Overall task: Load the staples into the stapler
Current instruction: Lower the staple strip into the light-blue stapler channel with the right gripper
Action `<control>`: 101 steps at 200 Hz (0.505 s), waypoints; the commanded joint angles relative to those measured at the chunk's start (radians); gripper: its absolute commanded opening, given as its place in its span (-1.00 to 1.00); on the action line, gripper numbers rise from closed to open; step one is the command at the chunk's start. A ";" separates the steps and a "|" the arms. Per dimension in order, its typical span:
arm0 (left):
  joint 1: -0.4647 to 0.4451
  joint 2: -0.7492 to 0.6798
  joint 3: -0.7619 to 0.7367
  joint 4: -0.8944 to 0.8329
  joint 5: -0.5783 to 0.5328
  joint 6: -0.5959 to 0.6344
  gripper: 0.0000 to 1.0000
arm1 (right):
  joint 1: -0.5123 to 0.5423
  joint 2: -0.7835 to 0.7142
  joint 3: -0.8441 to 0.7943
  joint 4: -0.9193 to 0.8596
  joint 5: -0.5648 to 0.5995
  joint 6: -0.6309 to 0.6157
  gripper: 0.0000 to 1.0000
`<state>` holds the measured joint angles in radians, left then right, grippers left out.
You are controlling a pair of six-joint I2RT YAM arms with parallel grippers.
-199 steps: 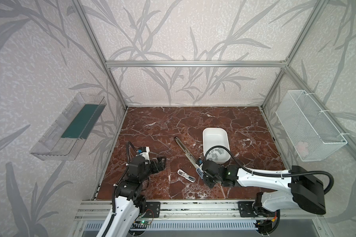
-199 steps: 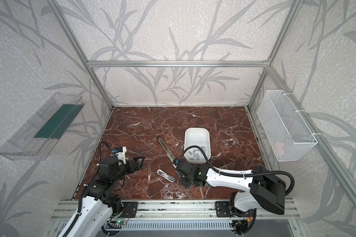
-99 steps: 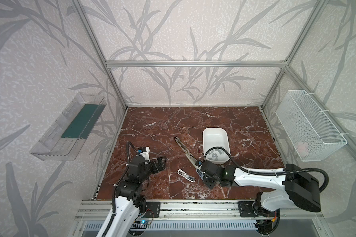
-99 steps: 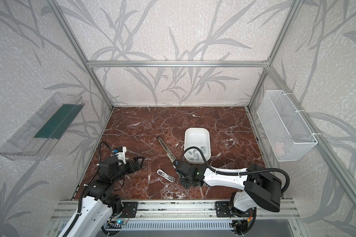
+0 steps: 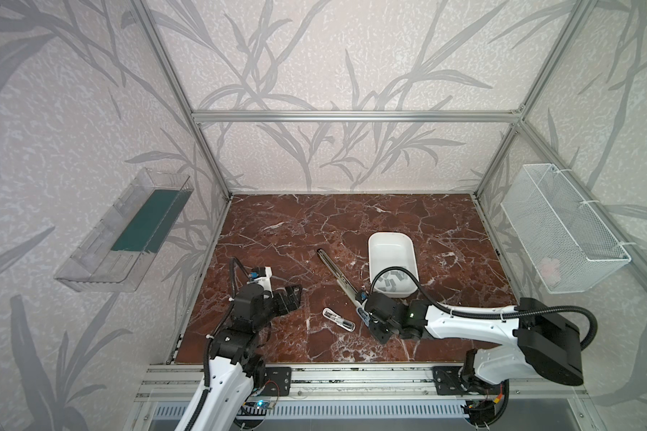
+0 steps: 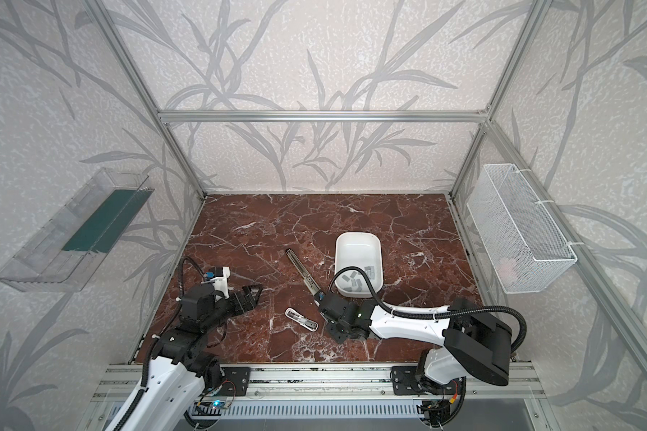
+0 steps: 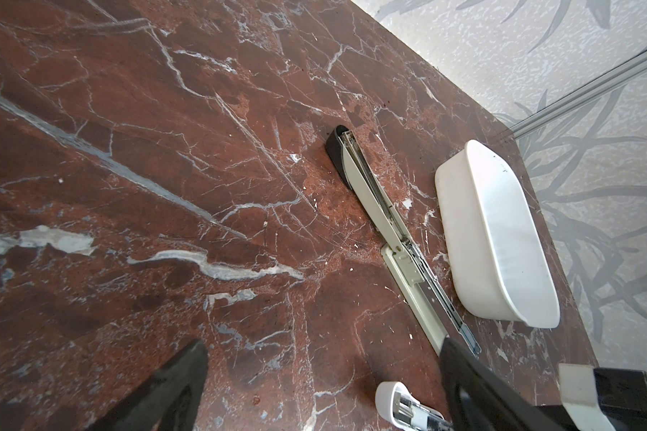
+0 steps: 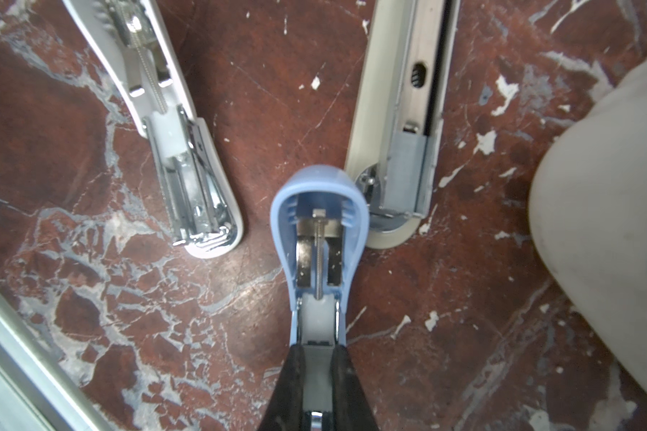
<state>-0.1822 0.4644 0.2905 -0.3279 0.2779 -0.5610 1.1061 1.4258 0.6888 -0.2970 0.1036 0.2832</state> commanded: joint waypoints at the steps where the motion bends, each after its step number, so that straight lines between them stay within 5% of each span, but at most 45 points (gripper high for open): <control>1: 0.001 0.002 -0.008 0.010 -0.016 -0.008 0.95 | 0.000 -0.004 -0.002 -0.024 -0.011 0.026 -0.87; 101: 0.001 0.001 -0.008 0.013 -0.013 -0.008 0.95 | 0.002 -0.054 -0.026 -0.049 -0.006 0.062 -0.49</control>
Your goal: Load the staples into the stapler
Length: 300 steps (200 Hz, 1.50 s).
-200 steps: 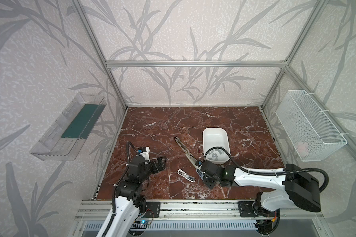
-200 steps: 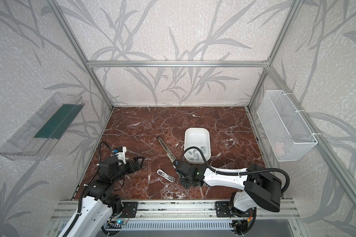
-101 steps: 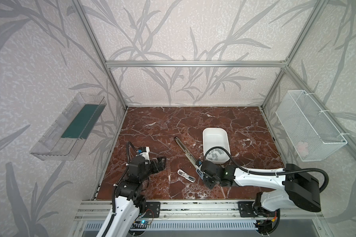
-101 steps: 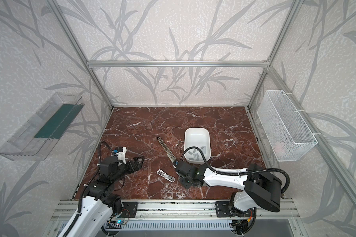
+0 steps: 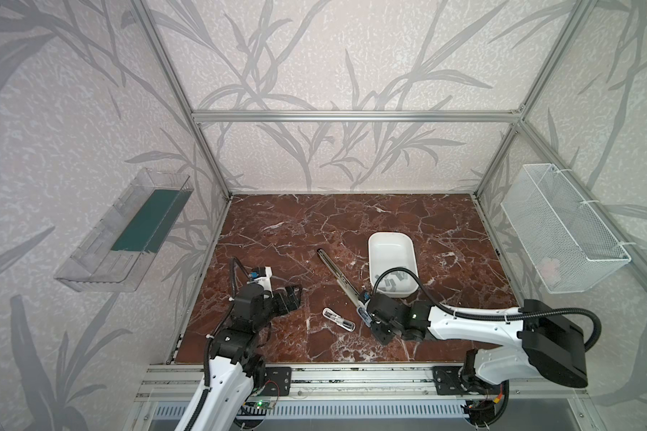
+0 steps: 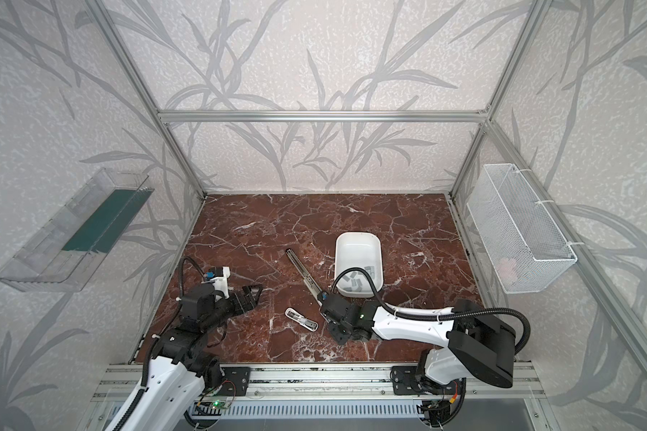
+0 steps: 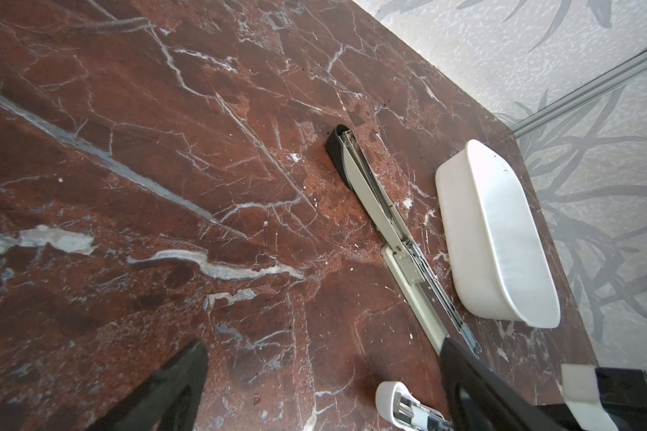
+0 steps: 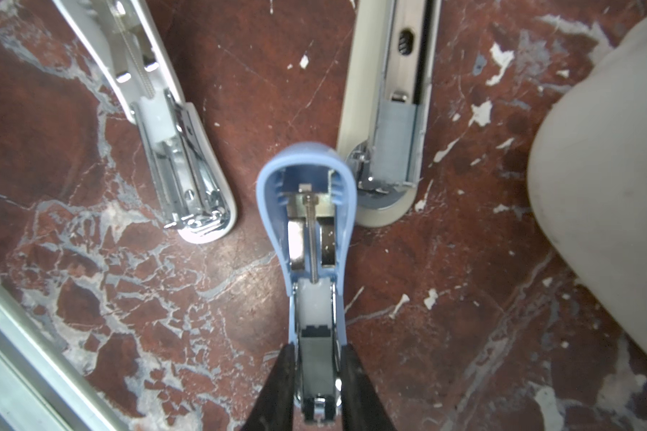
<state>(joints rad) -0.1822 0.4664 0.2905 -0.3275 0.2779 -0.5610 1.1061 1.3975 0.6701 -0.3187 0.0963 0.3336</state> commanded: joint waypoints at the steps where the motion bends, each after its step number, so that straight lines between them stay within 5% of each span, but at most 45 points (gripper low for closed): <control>1: 0.001 0.000 -0.008 0.012 -0.014 -0.007 0.95 | 0.002 -0.026 -0.007 -0.028 0.001 0.012 -0.49; 71: 0.001 -0.001 -0.008 0.013 -0.012 -0.008 0.95 | 0.002 -0.099 0.008 -0.035 0.042 0.021 -0.35; 186: 0.002 -0.005 -0.008 0.009 -0.014 -0.007 0.95 | -0.030 0.103 0.113 -0.011 0.042 -0.002 -0.52; 300: 0.001 -0.006 -0.009 0.011 -0.011 -0.008 0.95 | -0.027 0.001 0.018 -0.031 0.053 0.053 -0.61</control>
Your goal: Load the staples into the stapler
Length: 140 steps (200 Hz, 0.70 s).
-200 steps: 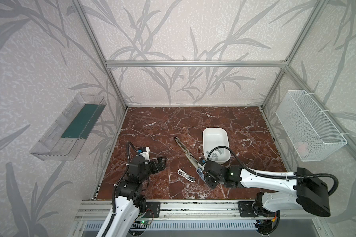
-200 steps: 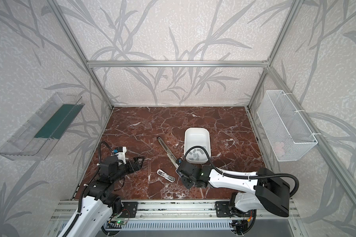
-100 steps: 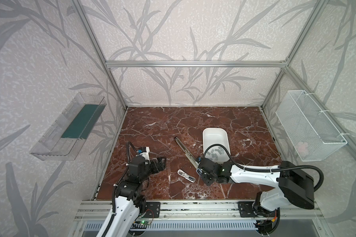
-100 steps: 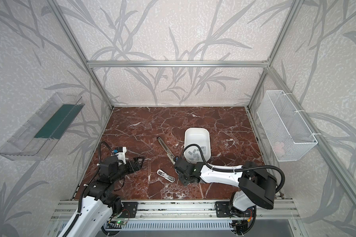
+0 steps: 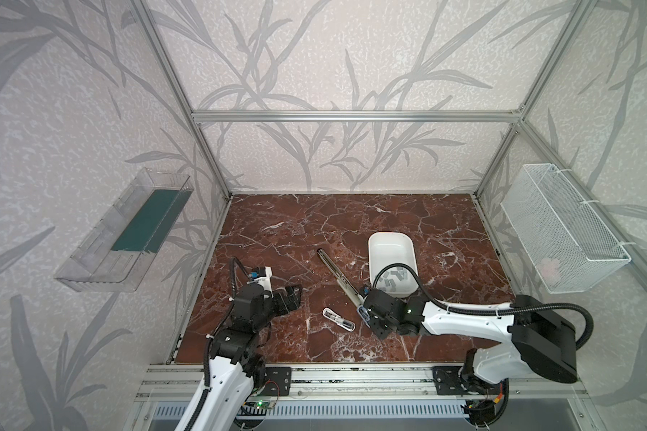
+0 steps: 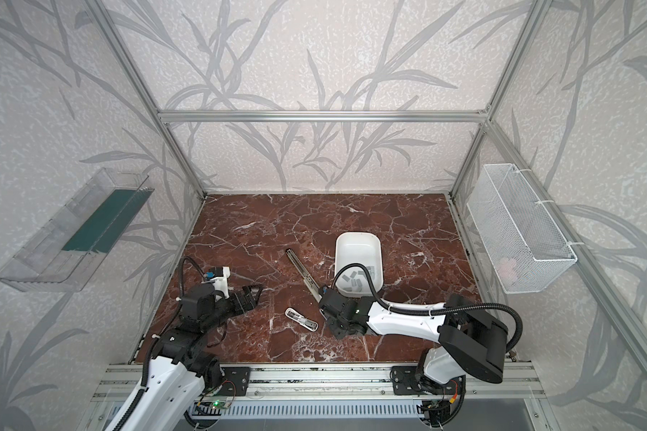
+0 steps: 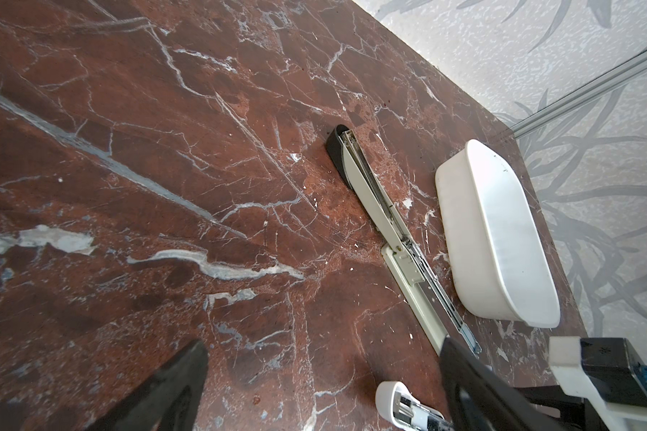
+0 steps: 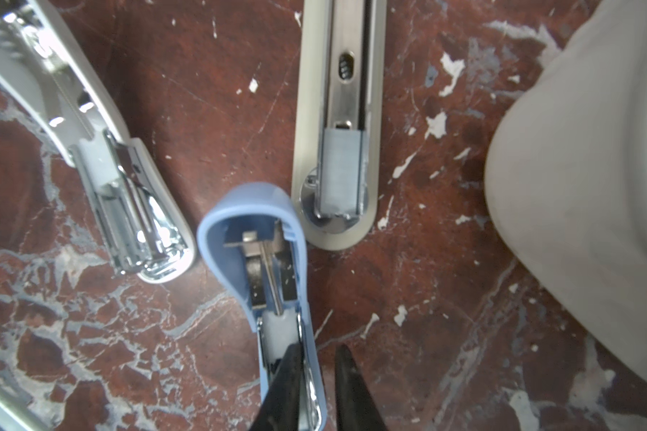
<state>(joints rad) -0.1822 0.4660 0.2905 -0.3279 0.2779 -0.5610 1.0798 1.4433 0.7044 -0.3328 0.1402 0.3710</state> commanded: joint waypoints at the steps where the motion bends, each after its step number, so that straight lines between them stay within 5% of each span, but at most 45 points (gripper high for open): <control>1: 0.001 -0.005 -0.009 0.012 -0.011 -0.007 0.95 | -0.001 -0.045 -0.017 -0.017 0.009 0.016 -0.61; 72: 0.001 0.006 -0.008 0.019 -0.028 -0.005 0.96 | -0.047 -0.077 0.171 -0.114 0.055 -0.070 -0.53; 103: 0.001 0.042 -0.002 0.047 -0.039 0.007 0.95 | -0.210 -0.071 0.269 -0.135 0.126 -0.090 -0.56; 140: 0.001 0.061 0.002 0.050 -0.039 0.016 0.95 | -0.427 0.036 0.384 -0.145 0.071 -0.089 -0.59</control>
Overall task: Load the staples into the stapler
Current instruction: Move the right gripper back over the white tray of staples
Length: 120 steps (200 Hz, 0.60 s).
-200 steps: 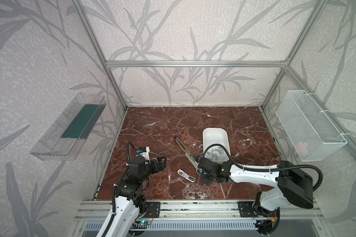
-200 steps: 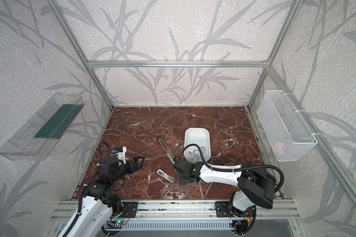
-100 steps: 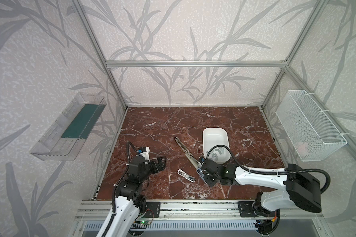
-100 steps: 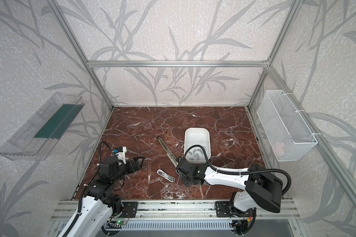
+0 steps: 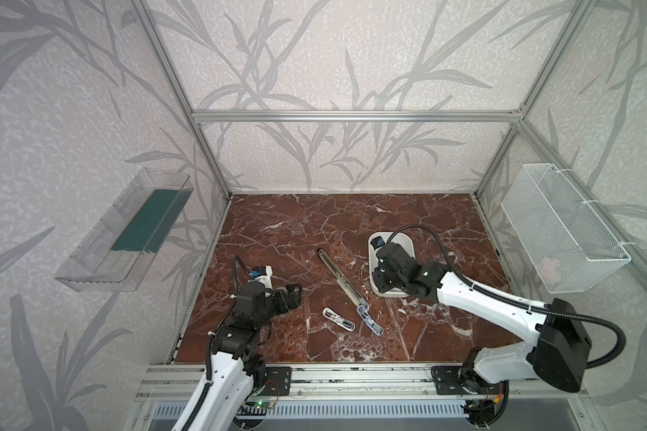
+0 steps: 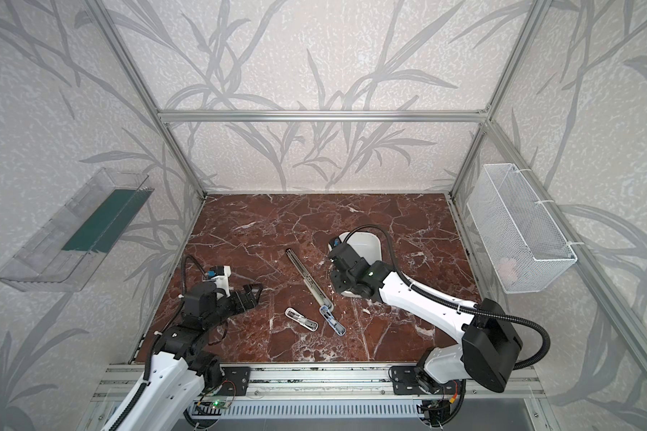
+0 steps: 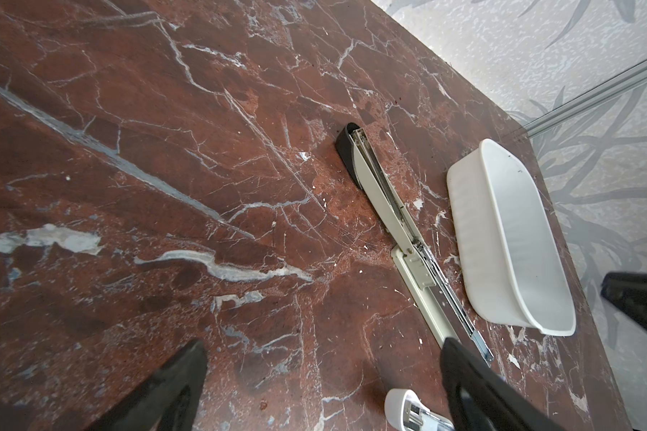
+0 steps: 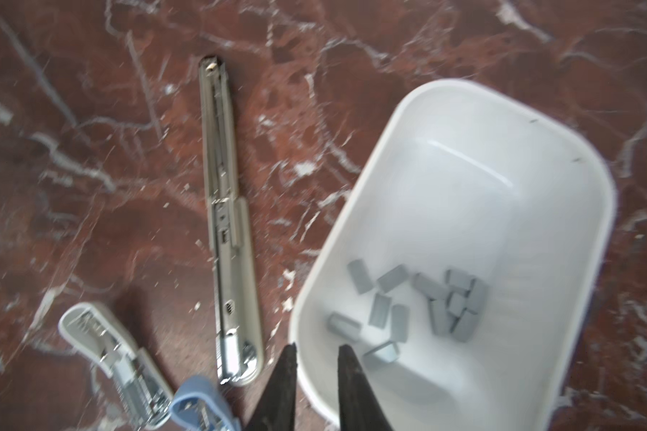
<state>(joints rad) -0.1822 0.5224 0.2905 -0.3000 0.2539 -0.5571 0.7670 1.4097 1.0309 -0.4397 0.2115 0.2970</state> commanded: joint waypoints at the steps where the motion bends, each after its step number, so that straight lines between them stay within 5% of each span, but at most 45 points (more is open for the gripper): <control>1: 0.000 0.004 0.002 0.022 -0.015 0.012 0.96 | -0.119 0.073 0.059 -0.038 -0.003 -0.016 -0.58; 82: 0.002 -0.082 -0.016 -0.006 -0.055 0.007 0.96 | -0.268 0.375 0.222 -0.091 -0.181 -0.044 -0.51; 120: 0.002 -0.044 -0.006 -0.004 -0.054 0.010 0.96 | -0.279 0.411 0.218 -0.119 -0.122 -0.026 -0.49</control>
<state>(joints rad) -0.1818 0.4564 0.2855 -0.3008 0.2218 -0.5526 0.4969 1.8153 1.2354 -0.5049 0.0692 0.2604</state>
